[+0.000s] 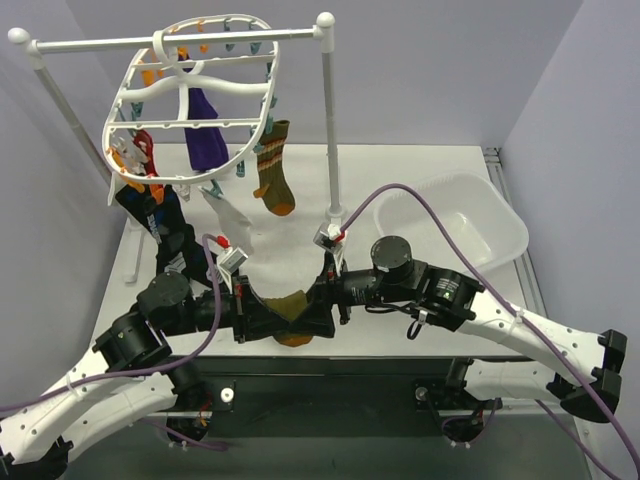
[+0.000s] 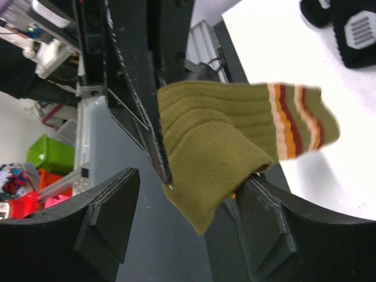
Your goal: Remove the socks clipped to the hanger
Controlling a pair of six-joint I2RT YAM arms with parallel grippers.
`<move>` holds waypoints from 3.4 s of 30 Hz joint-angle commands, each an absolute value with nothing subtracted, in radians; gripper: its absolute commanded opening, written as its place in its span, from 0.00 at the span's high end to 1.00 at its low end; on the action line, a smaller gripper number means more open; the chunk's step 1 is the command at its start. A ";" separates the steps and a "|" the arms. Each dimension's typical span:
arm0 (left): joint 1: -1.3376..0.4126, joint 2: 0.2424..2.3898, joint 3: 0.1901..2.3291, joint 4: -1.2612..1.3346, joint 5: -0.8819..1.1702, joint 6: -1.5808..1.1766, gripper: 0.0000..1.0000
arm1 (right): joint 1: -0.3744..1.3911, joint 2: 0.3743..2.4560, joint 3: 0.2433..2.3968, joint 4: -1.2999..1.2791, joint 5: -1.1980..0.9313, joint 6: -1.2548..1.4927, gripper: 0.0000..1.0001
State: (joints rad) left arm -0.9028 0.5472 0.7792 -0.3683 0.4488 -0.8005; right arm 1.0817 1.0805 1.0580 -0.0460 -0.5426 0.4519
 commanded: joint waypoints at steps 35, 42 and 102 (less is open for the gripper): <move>-0.905 0.413 0.848 -0.506 0.249 -0.710 0.32 | 0.827 0.900 1.196 -0.468 0.524 0.384 1.00; -0.907 0.410 0.845 -0.503 0.244 -0.727 0.33 | 0.435 0.988 1.259 -0.546 0.428 0.325 1.00; -0.908 0.273 0.876 -0.673 -0.055 -0.758 0.38 | 0.833 1.752 1.540 0.110 -0.390 0.412 1.00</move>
